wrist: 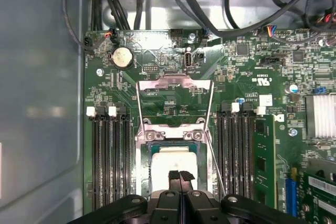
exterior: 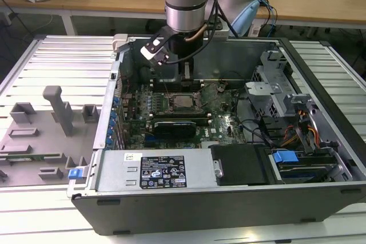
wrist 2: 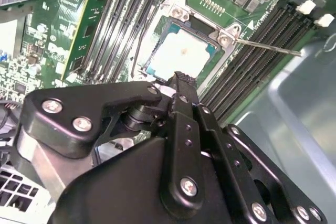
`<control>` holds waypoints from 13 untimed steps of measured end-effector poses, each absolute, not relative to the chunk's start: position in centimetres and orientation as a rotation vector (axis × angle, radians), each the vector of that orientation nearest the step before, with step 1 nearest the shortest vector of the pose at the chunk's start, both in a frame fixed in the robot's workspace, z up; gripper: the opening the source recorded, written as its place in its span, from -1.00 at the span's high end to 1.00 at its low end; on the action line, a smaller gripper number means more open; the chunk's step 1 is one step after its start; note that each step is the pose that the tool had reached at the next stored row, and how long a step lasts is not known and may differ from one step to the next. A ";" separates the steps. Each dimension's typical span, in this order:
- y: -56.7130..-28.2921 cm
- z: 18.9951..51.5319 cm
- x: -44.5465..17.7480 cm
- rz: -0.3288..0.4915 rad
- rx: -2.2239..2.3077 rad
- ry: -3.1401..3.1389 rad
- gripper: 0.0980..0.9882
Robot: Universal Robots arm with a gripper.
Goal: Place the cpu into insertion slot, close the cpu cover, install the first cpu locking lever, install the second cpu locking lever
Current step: 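Place the cpu into insertion slot, then close the cpu cover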
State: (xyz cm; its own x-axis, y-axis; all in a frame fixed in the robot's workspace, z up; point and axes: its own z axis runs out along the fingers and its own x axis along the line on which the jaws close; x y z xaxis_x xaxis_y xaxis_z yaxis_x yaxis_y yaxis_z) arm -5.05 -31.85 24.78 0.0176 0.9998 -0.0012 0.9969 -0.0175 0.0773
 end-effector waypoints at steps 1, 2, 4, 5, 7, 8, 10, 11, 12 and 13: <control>-31.8 24.8 -5.0 0.083 2.200 2.162 0.98; -31.8 24.8 -5.0 0.083 2.200 2.162 0.98; -31.9 24.8 -5.1 0.082 2.200 2.162 0.98; -31.9 24.8 -5.1 0.082 2.200 2.162 0.98; -31.9 24.8 -5.1 0.082 2.200 2.162 0.98; -31.9 24.8 -5.1 0.082 2.200 2.162 0.98; -31.9 24.9 -5.1 0.082 2.200 2.162 0.98; -31.9 24.9 -5.1 0.082 2.200 2.162 0.98; -31.9 24.9 -5.1 0.082 2.200 2.162 0.98; -31.9 24.9 -5.1 0.082 2.200 2.162 0.98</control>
State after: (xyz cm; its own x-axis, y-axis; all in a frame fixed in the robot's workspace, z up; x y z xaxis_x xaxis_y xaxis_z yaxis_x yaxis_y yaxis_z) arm -5.05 -31.85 24.87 0.0176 0.9998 -0.0012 0.9969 -0.0175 0.0772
